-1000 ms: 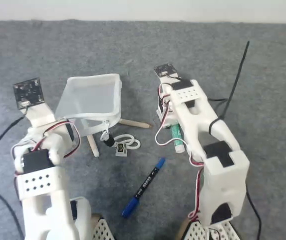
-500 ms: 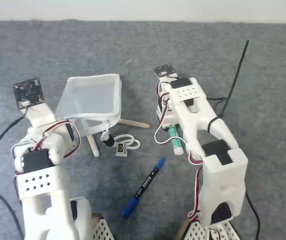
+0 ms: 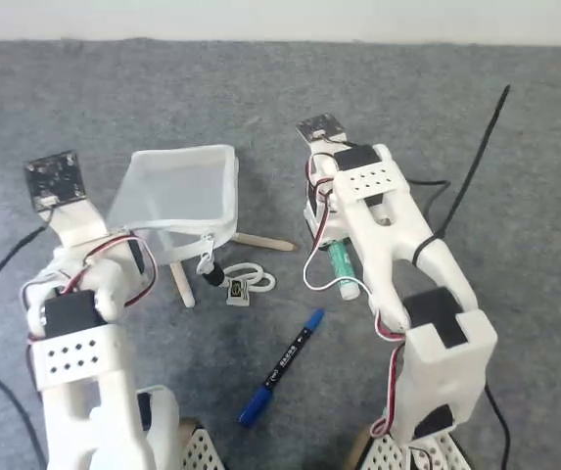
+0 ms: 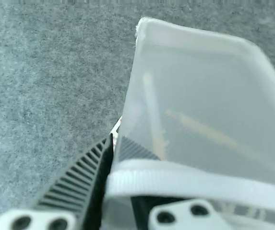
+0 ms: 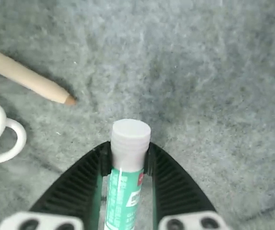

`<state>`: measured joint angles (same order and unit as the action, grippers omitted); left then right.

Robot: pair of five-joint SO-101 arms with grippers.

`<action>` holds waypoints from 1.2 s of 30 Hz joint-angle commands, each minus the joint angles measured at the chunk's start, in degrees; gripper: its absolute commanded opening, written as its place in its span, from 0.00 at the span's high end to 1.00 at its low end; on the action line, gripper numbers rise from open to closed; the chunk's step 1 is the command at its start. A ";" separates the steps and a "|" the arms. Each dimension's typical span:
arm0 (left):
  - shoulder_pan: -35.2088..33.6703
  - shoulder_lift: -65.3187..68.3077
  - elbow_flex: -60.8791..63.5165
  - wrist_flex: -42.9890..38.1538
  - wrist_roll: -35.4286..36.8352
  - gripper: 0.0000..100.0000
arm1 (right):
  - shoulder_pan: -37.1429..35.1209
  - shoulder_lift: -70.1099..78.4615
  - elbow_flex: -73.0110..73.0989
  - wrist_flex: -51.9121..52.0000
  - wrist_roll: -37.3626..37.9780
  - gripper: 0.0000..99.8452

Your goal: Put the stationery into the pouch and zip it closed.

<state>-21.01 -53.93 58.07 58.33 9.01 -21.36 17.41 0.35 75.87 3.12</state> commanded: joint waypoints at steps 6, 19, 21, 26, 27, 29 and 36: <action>-0.26 0.35 -11.03 3.69 0.70 0.99 | -0.40 -8.92 1.05 0.40 -0.35 0.99; -0.18 0.44 -29.23 14.68 -2.11 0.99 | -0.40 -13.05 5.10 -2.59 -0.35 0.99; -0.18 0.44 -31.96 16.88 -2.11 0.99 | -0.40 -13.05 5.10 -2.59 -0.35 0.99; 1.41 0.44 -35.12 19.87 -2.29 0.99 | -0.40 -13.05 5.19 -2.59 -0.35 0.99; 2.37 0.44 -35.12 20.04 -2.29 0.99 | -0.40 -13.05 5.19 -2.59 -0.35 0.99; 4.48 0.44 -35.12 20.04 -2.29 0.99 | -0.40 -13.05 5.19 -2.59 -0.35 0.99; 5.80 2.37 -38.55 20.13 -2.20 0.99 | 0.04 -13.05 5.19 -2.59 -0.35 0.99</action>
<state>-15.65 -53.49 25.27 78.29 7.25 -21.36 8.79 6.15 74.11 3.12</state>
